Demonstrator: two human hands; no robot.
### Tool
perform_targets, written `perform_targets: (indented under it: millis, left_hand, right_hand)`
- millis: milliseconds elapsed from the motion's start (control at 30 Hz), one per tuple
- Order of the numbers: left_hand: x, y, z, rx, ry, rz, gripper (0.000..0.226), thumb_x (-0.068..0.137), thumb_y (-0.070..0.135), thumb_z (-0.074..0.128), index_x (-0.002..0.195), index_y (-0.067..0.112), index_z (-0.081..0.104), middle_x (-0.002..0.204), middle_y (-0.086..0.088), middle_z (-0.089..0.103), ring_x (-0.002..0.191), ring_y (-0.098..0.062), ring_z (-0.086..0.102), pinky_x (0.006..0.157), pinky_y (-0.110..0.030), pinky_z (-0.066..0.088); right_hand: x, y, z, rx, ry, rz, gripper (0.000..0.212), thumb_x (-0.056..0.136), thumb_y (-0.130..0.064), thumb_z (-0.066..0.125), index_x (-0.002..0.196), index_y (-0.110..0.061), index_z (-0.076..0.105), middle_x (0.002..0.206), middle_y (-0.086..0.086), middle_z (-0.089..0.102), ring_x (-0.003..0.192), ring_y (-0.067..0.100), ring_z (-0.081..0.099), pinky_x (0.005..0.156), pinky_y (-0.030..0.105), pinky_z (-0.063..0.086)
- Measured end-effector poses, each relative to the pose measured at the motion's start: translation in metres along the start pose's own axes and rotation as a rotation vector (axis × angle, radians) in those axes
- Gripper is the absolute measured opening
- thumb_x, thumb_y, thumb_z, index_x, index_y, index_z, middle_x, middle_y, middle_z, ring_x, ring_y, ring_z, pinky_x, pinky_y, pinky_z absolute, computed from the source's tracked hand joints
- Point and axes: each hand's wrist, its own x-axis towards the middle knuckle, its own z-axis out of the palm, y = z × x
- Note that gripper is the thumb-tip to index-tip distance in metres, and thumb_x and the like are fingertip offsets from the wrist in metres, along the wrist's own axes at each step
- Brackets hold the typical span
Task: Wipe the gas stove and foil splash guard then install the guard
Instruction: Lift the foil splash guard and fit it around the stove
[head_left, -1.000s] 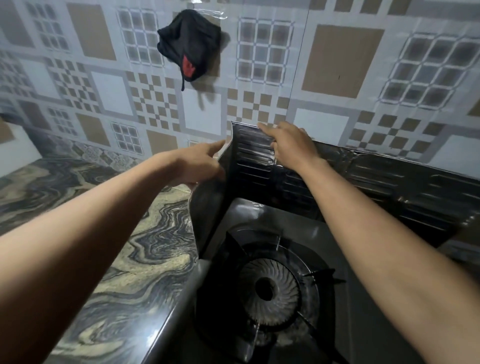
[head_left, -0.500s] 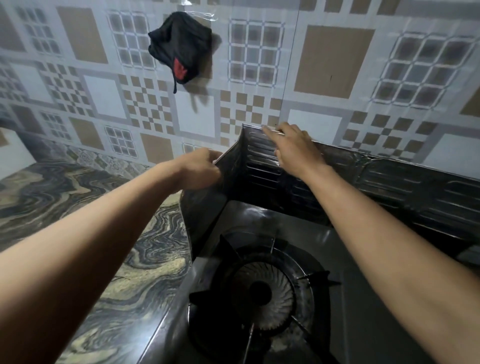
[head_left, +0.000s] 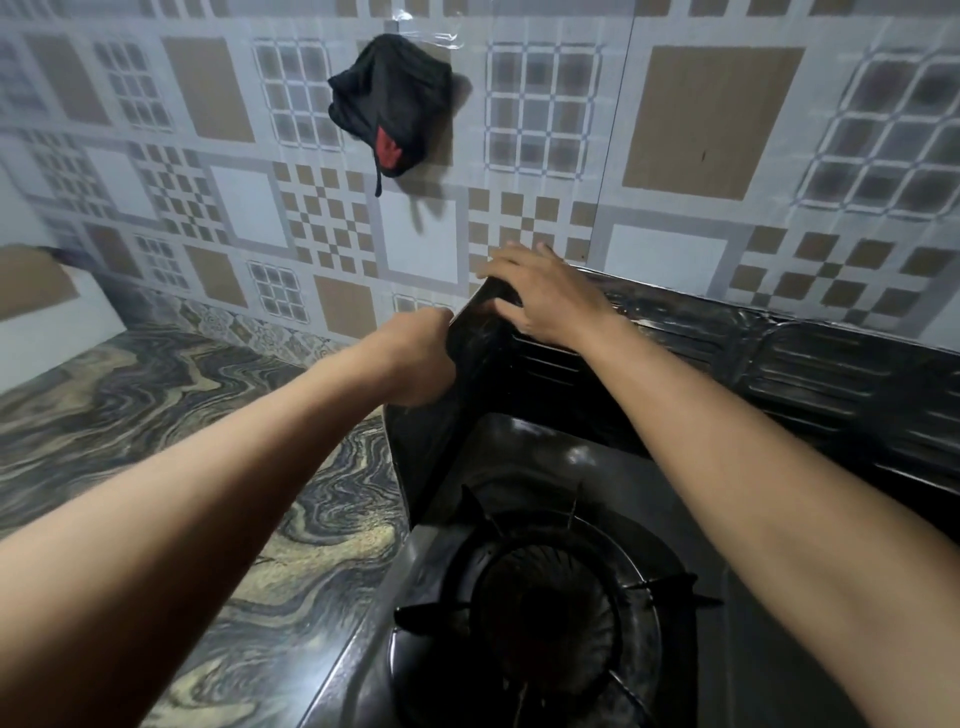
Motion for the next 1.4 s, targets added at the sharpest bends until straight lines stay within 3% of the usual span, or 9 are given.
perform_targets:
  millis: [367,567,700,767,900,1000,1067,1233,1400]
  left_hand:
    - [-0.013,0.002,-0.002,0.107,-0.033,0.024,0.051,0.082,-0.001,0.054,0.131,0.012,0.047,0.114,-0.012,0.062,0.097,-0.029,0.056,0.072,-0.030,0.039]
    - [-0.012,-0.007,-0.003,0.124,-0.093,0.014,0.096,0.082,-0.005,0.051,0.159,0.023,0.000,0.154,-0.015,0.040,0.133,-0.032,0.046,0.086,-0.025,0.039]
    - [-0.011,-0.005,-0.004,0.040,-0.080,-0.030,0.090,0.082,-0.004,0.049,0.159,0.020,0.007,0.147,-0.017,0.048,0.125,-0.036,0.053,0.077,-0.026,0.041]
    - [-0.010,-0.004,-0.007,-0.059,-0.156,-0.094,0.073,0.080,-0.004,0.049,0.150,0.013,0.035,0.124,-0.020,0.064,0.104,-0.039,0.066,0.063,-0.028,0.051]
    - [-0.001,0.001,-0.017,-0.130,-0.246,-0.201,0.038,0.080,-0.001,0.062,0.118,0.000,0.064,0.097,-0.019,0.072,0.078,-0.035,0.074,0.063,-0.046,0.062]
    - [0.013,0.010,-0.016,-0.160,-0.206,-0.149,0.068,0.084,0.003,0.064,0.146,0.009,0.036,0.128,-0.020,0.060,0.097,-0.034,0.068,0.081,-0.051,0.060]
    - [0.022,0.015,-0.014,-0.165,-0.165,-0.054,0.083,0.085,0.002,0.059,0.156,0.017,0.017,0.145,-0.018,0.048,0.116,-0.034,0.058,0.095,-0.047,0.053]
    - [0.036,0.014,-0.001,-0.154,-0.148,0.038,0.052,0.082,-0.001,0.049,0.132,0.012,0.044,0.114,-0.012,0.060,0.113,-0.035,0.056,0.093,-0.043,0.048]
    - [0.039,0.012,0.005,-0.133,-0.112,0.056,0.083,0.083,-0.006,0.047,0.156,0.014,0.012,0.139,-0.015,0.052,0.129,-0.032,0.047,0.104,-0.035,0.036]
  right_hand:
    - [-0.010,0.002,0.021,-0.200,0.005,0.009,0.098,0.077,-0.069,0.063,0.151,-0.015,0.027,0.156,0.011,0.031,0.144,0.030,0.032,0.120,0.056,0.016]
    - [-0.008,0.001,0.028,-0.234,0.034,0.043,0.107,0.074,-0.082,0.051,0.153,-0.016,0.022,0.158,0.010,0.030,0.148,0.029,0.025,0.120,0.056,0.014]
    - [-0.009,0.004,0.029,-0.181,-0.016,0.049,0.117,0.076,-0.080,0.052,0.158,-0.014,0.001,0.165,0.012,0.010,0.152,0.026,0.008,0.123,0.050,0.009]
    - [-0.016,0.007,0.025,-0.178,-0.032,0.040,0.118,0.077,-0.081,0.049,0.157,-0.013,-0.005,0.165,0.012,0.002,0.153,0.025,0.002,0.124,0.044,0.005]
    - [-0.040,0.012,0.014,-0.167,-0.071,0.032,0.094,0.089,-0.062,0.054,0.157,-0.011,0.013,0.164,0.014,0.015,0.152,0.027,0.012,0.124,0.040,0.009]
    - [-0.065,0.021,0.012,-0.296,0.057,0.023,0.050,0.087,-0.028,0.068,0.131,-0.006,0.059,0.139,0.020,0.053,0.132,0.038,0.047,0.107,0.050,0.041]
    - [-0.079,0.027,0.010,-0.452,0.091,0.086,0.040,0.079,-0.013,0.072,0.118,-0.004,0.065,0.132,0.022,0.057,0.124,0.040,0.052,0.098,0.052,0.046]
    - [-0.098,0.043,0.018,-0.659,-0.112,0.125,0.064,0.096,-0.011,0.039,0.156,-0.008,0.018,0.162,0.025,0.004,0.150,0.040,0.003,0.120,0.057,0.010]
    - [-0.090,0.060,0.035,-0.744,-0.086,0.068,0.075,0.098,-0.015,0.047,0.158,-0.014,0.003,0.162,0.021,-0.009,0.150,0.037,-0.008,0.120,0.055,0.002]
